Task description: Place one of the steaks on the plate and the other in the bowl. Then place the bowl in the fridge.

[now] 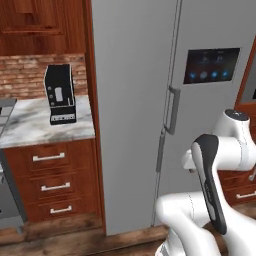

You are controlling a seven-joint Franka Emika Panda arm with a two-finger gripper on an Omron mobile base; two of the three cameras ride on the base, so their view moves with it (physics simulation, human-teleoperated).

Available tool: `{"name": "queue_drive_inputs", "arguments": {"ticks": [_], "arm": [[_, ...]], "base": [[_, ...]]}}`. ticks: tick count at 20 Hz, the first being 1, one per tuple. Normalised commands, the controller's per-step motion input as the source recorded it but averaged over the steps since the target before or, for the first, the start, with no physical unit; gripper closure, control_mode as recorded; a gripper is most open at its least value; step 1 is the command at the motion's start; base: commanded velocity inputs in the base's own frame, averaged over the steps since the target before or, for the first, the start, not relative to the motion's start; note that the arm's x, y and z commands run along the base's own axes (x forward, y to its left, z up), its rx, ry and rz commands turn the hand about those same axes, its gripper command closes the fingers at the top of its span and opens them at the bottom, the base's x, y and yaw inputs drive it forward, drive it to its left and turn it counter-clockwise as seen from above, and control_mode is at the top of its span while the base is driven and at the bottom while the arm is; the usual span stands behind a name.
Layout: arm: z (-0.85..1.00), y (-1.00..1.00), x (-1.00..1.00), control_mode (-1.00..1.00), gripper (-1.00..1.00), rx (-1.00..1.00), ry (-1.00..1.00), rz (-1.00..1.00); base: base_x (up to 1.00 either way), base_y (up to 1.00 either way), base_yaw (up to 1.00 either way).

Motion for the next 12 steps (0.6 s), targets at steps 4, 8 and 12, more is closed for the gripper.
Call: {"name": "queue_drive_inputs", "arguments": {"ticks": [4,8,12], "arm": [[0.0,0.0,0.0,1.0,-1.0,0.0,0.0,0.0],[0.0,0.0,0.0,1.0,-1.0,0.0,0.0,0.0],[0.0,0.0,0.0,1.0,-1.0,0.0,0.0,0.0]], "base": [[-0.35,-0.05,0.0],[-0.16,-0.13,0.0],[0.02,0.0,0.0]]}}
